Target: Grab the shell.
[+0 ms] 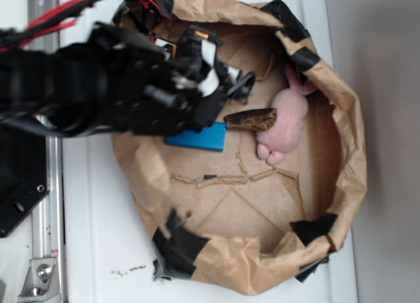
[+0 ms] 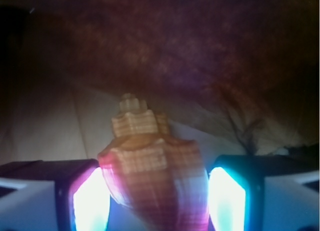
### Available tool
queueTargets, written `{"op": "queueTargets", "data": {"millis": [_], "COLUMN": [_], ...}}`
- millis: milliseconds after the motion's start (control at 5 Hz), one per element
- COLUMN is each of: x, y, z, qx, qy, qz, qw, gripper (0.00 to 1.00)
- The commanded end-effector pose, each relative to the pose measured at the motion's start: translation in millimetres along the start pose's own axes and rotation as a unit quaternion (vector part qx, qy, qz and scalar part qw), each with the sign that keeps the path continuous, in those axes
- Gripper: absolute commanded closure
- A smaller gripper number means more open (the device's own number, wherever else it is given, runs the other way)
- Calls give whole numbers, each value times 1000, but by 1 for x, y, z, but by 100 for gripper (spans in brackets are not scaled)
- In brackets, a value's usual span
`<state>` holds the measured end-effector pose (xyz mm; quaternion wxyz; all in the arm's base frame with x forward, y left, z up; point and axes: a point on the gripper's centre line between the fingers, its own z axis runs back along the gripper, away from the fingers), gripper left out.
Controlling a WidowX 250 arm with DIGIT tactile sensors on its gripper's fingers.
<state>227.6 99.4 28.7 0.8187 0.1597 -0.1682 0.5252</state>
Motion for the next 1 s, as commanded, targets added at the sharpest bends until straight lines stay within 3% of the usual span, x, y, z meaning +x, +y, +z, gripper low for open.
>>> {"op": "queueTargets", "data": {"millis": [0, 200, 400, 800], "x": [34, 40, 36, 28], "y": [-25, -31, -41, -48], "z": [111, 143, 147, 151], "qx": [-181, -181, -132, -121], "qy": [-37, 23, 105, 73], "qz": [-176, -249, -295, -294], "qw": [967, 951, 940, 945], "gripper": [100, 100, 100, 100]}}
